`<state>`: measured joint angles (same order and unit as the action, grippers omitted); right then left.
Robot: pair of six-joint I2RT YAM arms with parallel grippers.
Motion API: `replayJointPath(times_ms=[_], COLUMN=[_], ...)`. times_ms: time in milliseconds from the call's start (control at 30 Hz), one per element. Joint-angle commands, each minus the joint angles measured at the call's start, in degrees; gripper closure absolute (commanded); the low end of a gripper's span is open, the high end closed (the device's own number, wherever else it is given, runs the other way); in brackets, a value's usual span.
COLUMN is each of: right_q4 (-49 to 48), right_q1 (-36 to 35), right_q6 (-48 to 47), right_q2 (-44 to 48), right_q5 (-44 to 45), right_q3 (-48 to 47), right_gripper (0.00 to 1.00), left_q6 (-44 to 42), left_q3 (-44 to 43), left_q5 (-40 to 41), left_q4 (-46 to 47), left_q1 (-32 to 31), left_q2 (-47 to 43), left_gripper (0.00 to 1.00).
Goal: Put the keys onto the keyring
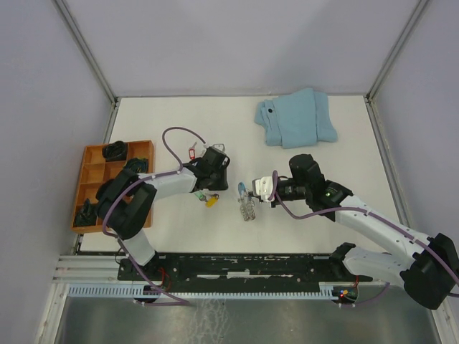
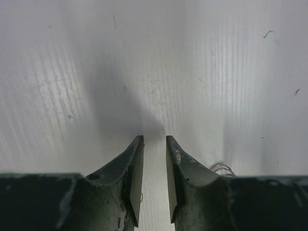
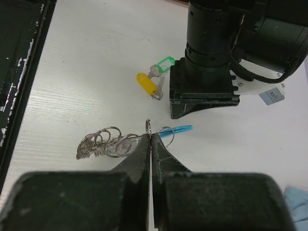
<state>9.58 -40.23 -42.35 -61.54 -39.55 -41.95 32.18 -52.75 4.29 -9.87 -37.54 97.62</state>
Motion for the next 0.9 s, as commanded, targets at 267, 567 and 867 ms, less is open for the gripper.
replayJointPath(times_ms=[267, 567, 867], right_q4=[-1.21, -1.15, -0.96], right_q1=[0.18, 0.14, 0.11], right_q6=[-0.63, -0.52, -0.63], right_q2=[1.31, 1.22, 1.66], right_q5=[-0.13, -0.62, -1.03], right_q3=[-0.63, -0.85, -0.89], right_gripper=[0.99, 0.99, 0.99], left_q6=[4.37, 0.82, -12.33], left_q3=[8.54, 11.77, 12.85], left_q5=[-1.23, -3.97, -8.37], left_q4=[0.81, 0.52, 3.49], left_q1=[6.5, 6.43, 6.43], left_q2=[-6.6, -16.57, -20.66], left_gripper=[0.69, 0.64, 0.61])
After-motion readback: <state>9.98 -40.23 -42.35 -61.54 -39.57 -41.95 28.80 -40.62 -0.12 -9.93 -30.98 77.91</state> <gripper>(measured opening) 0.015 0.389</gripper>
